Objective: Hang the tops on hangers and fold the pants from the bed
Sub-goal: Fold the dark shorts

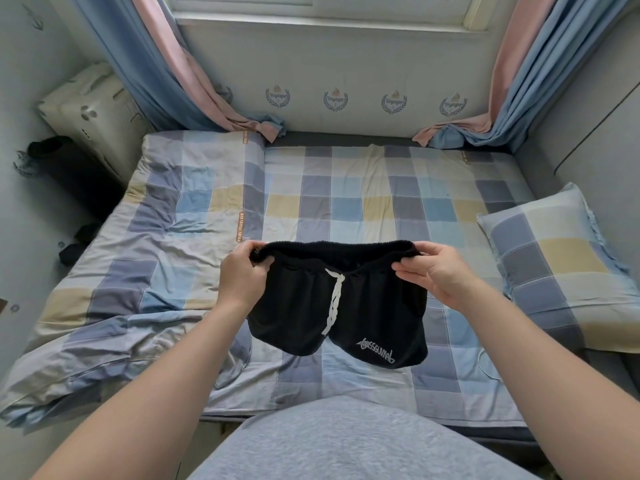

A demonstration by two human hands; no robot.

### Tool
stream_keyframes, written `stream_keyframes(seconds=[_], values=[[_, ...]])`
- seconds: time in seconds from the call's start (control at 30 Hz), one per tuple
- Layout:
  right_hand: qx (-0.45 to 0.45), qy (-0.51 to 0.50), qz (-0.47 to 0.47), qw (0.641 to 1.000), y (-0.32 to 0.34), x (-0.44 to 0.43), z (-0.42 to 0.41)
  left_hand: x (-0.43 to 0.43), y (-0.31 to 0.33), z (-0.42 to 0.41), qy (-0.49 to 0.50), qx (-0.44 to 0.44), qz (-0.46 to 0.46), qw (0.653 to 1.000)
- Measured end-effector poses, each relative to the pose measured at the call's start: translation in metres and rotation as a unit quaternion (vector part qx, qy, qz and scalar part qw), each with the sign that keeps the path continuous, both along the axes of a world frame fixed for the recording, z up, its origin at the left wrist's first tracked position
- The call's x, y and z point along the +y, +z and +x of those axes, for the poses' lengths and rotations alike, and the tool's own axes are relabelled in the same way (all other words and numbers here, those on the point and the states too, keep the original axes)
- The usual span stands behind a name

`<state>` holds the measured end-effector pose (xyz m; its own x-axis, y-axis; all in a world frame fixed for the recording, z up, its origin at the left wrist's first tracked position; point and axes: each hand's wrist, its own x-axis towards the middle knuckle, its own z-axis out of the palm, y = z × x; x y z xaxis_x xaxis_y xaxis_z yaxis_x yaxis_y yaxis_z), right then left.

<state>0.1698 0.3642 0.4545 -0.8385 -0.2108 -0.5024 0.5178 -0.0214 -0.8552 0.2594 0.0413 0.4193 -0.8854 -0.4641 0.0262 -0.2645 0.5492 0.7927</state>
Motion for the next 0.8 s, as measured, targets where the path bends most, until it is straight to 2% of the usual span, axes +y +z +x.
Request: stream_keyframes(seconds=[0.1, 0.17, 0.2, 0.23, 0.33, 0.4, 0.53, 0.6, 0.67, 0.73, 0.8], values=[[0.129, 0.045, 0.201, 0.970, -0.002, 0.001, 0.004, 0.001, -0.003, 0.001, 0.004, -0.006, -0.042, 0.999], [0.193, 0.065, 0.280, 0.938, -0.006, 0.002, 0.005, 0.001, -0.003, 0.001, 0.007, -0.033, -0.080, 0.996], [0.215, 0.069, 0.308, 0.924, -0.006, 0.003, 0.006, 0.000, -0.003, 0.000, 0.005, -0.040, -0.069, 0.997], [0.231, 0.071, 0.325, 0.914, -0.006, 0.003, 0.007, 0.000, -0.001, 0.000, -0.001, -0.041, -0.021, 0.999], [0.250, 0.079, 0.310, 0.914, -0.001, 0.003, 0.012, 0.002, 0.009, 0.001, -0.012, -0.032, 0.170, 0.985], [0.256, 0.073, 0.304, 0.915, 0.002, 0.004, 0.012, 0.002, 0.015, 0.002, -0.007, -0.035, 0.198, 0.979], [0.260, 0.073, 0.313, 0.911, 0.009, 0.000, 0.012, 0.006, 0.019, -0.005, 0.043, -0.072, 0.197, 0.977], [0.249, 0.076, 0.310, 0.914, 0.012, -0.004, 0.012, 0.010, 0.021, -0.011, 0.101, -0.124, 0.254, 0.954], [0.236, 0.067, 0.300, 0.922, 0.014, -0.010, 0.012, 0.014, 0.026, -0.015, 0.140, -0.180, 0.343, 0.911], [0.220, 0.049, 0.281, 0.933, 0.017, -0.017, 0.013, 0.019, 0.032, -0.017, 0.136, -0.200, 0.408, 0.880], [0.199, 0.041, 0.246, 0.948, 0.022, -0.024, 0.016, 0.025, 0.038, -0.017, 0.116, -0.185, 0.437, 0.872]])
